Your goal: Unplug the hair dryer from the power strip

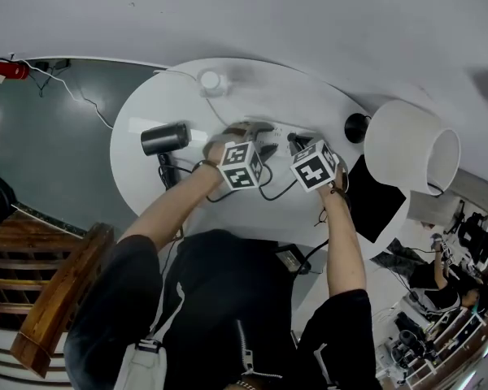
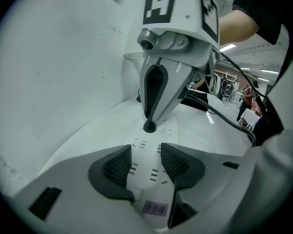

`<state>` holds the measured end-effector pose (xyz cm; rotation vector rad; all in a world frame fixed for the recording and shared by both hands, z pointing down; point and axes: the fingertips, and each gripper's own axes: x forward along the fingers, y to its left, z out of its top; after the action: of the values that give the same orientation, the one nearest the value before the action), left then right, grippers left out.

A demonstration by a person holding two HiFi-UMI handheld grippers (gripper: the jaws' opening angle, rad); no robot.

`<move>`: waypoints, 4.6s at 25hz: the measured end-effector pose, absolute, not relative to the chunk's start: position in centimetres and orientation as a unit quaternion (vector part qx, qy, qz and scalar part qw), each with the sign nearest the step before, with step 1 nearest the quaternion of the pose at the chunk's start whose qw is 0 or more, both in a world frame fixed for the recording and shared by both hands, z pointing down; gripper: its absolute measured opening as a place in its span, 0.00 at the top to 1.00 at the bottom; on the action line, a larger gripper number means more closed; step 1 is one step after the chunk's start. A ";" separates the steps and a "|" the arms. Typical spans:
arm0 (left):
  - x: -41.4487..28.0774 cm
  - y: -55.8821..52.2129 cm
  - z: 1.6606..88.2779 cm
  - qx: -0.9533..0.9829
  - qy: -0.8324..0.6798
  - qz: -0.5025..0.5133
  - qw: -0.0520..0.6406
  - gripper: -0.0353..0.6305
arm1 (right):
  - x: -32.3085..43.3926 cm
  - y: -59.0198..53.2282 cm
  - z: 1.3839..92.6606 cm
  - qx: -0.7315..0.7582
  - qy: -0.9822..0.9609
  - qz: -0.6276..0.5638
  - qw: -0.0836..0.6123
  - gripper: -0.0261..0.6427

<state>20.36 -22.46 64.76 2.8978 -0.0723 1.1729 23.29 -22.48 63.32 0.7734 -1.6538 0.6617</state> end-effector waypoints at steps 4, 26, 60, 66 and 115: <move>20.5 -22.7 64.8 0.926 -0.032 0.377 0.010 0.67 | 24.1 -23.2 63.3 0.371 -0.694 0.350 0.508 0.89; 21.1 -22.2 65.0 0.923 -0.005 0.386 0.007 0.67 | 24.4 -22.4 63.2 0.387 -0.682 0.354 0.510 0.89; 24.1 -20.9 64.6 0.931 0.016 0.361 -0.048 0.64 | 24.2 -21.6 63.0 0.388 -0.691 0.414 0.448 0.88; 24.2 -20.8 64.6 0.929 0.021 0.367 -0.044 0.64 | 24.4 -21.7 62.9 0.379 -0.684 0.412 0.468 0.89; 24.6 -20.4 64.3 0.930 0.029 0.362 -0.054 0.65 | 24.8 -21.7 61.6 0.393 -0.680 0.391 0.481 0.92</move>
<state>24.64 -20.44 64.33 3.0264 0.0938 1.1779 24.83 -21.68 61.61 0.9574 -1.6578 0.9526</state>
